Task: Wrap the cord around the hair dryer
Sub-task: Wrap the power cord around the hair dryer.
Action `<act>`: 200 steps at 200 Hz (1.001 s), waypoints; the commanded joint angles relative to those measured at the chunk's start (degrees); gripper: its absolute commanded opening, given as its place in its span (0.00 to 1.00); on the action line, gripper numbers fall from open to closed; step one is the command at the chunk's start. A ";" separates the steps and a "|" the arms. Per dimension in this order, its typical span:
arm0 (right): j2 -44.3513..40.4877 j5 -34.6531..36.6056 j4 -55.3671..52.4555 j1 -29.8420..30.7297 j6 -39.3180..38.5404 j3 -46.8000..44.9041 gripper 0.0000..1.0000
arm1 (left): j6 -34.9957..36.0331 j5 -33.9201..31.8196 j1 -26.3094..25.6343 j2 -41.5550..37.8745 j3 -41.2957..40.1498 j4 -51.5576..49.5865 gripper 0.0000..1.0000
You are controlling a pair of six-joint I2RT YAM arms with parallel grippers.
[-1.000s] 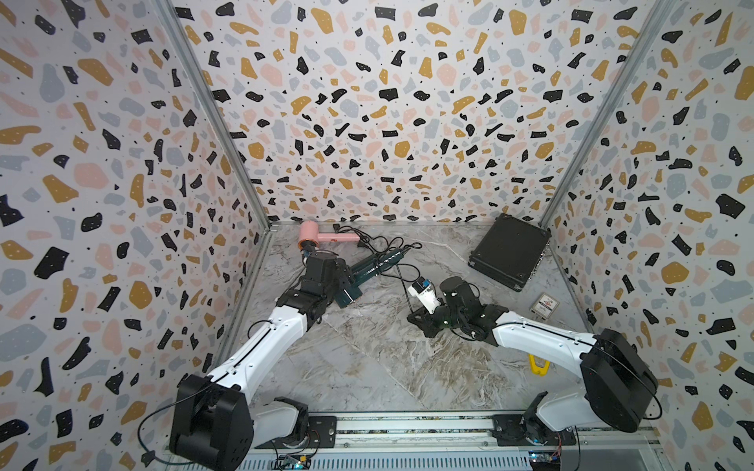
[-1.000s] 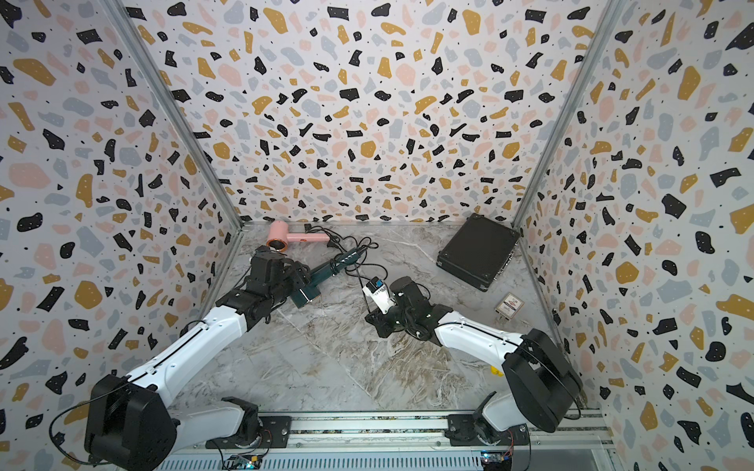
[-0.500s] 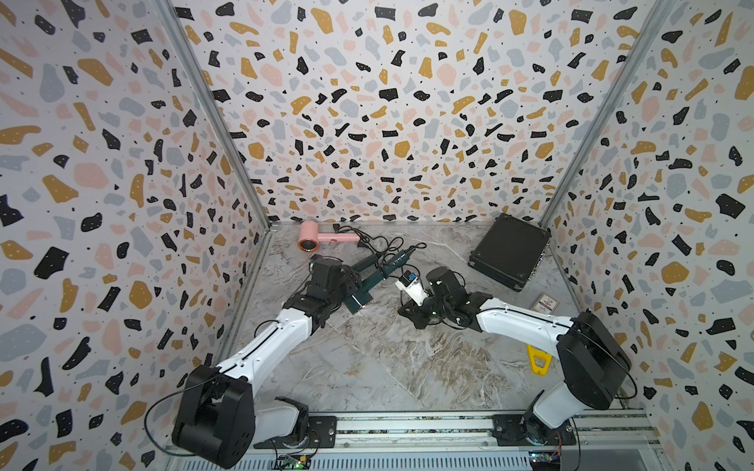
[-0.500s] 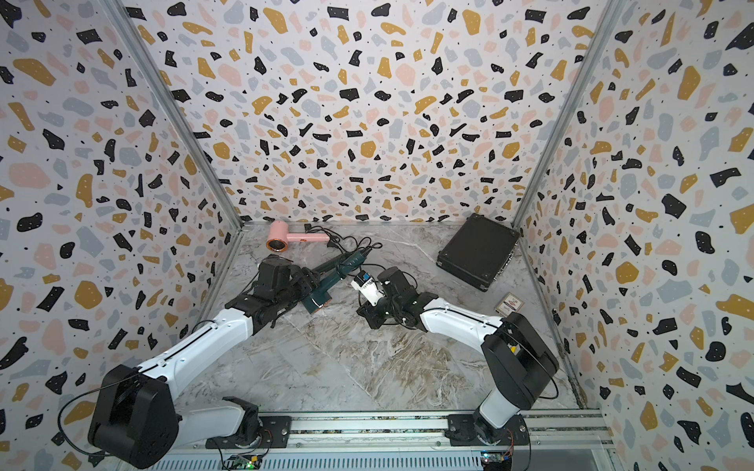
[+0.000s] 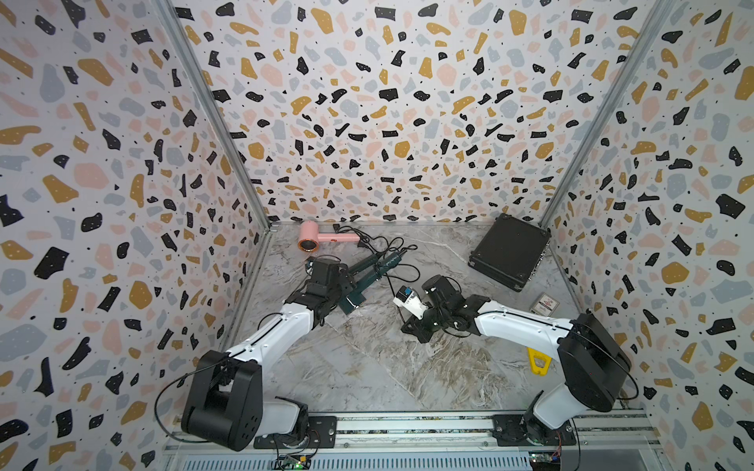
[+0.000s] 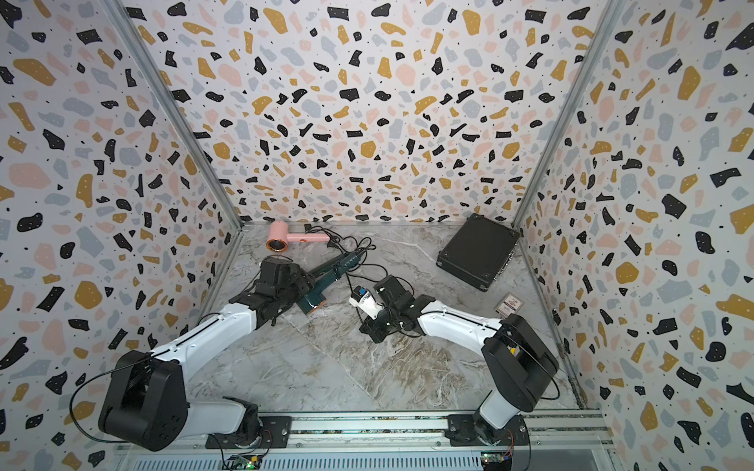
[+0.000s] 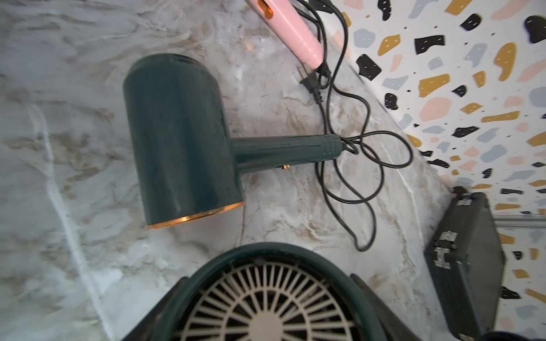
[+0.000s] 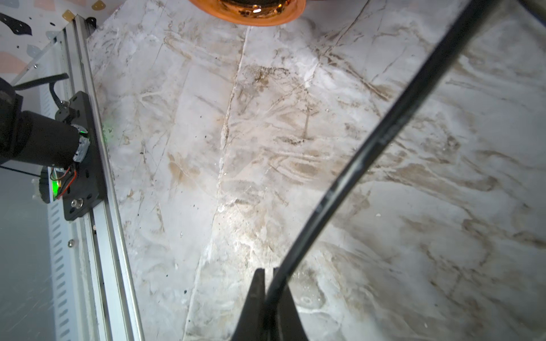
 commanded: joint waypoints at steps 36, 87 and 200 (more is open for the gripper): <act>-6.34 4.98 -18.17 1.25 -8.44 8.92 0.00 | 17.06 -23.07 -4.53 0.47 7.02 -0.46 0.00; -5.37 15.26 -26.74 1.16 -17.57 22.92 0.00 | 29.57 -19.27 -8.17 4.03 12.04 -9.41 0.00; 5.22 30.38 -55.16 0.33 -34.01 50.63 0.00 | 45.65 -9.09 -12.65 -1.28 11.73 -23.71 0.00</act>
